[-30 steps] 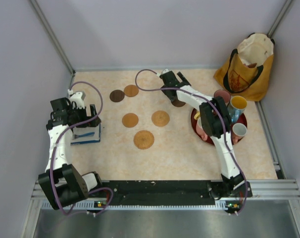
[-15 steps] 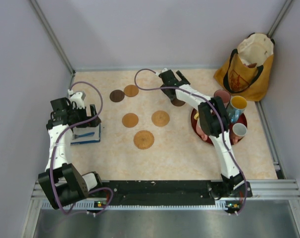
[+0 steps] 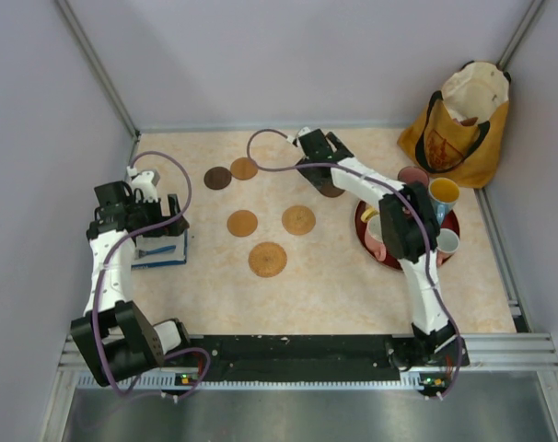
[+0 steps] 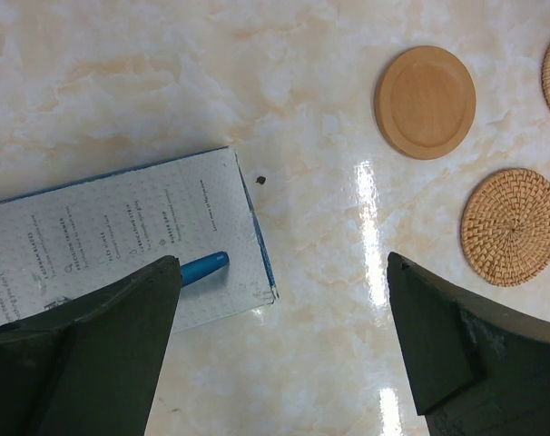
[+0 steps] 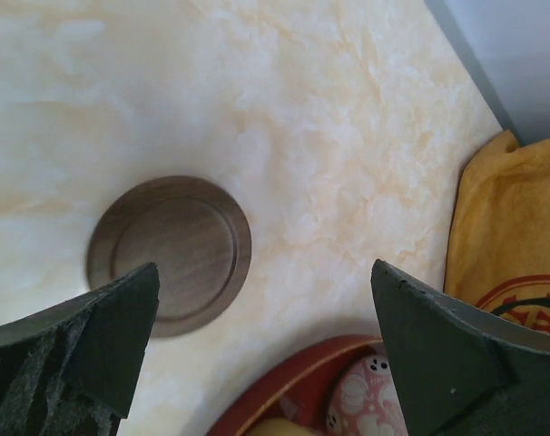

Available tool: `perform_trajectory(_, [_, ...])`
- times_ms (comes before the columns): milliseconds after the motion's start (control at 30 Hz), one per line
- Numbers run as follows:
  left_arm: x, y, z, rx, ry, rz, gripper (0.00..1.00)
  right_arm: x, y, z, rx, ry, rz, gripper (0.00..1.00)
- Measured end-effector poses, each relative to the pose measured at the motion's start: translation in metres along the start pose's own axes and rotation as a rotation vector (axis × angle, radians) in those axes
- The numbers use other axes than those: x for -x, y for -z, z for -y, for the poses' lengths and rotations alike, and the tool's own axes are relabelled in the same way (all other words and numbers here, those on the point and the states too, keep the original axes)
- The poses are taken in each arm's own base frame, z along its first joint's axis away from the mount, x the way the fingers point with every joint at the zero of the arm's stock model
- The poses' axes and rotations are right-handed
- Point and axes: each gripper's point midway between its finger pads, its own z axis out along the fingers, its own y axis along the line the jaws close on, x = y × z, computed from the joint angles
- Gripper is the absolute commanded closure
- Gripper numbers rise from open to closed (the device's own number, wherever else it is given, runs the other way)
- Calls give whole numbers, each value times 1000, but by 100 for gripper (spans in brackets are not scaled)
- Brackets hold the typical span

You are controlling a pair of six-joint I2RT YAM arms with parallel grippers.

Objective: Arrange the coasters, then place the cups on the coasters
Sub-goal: Move the coaster to the center of the board.

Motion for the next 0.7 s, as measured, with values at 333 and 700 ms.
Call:
perform_trajectory(333, [3,-2,5,-27,-7,-6,1,43,178,70,100,-167,354,1])
perform_trajectory(700, [64,-54,69,-73,-257,-74,1,-97,234,29,273,-70,338,1])
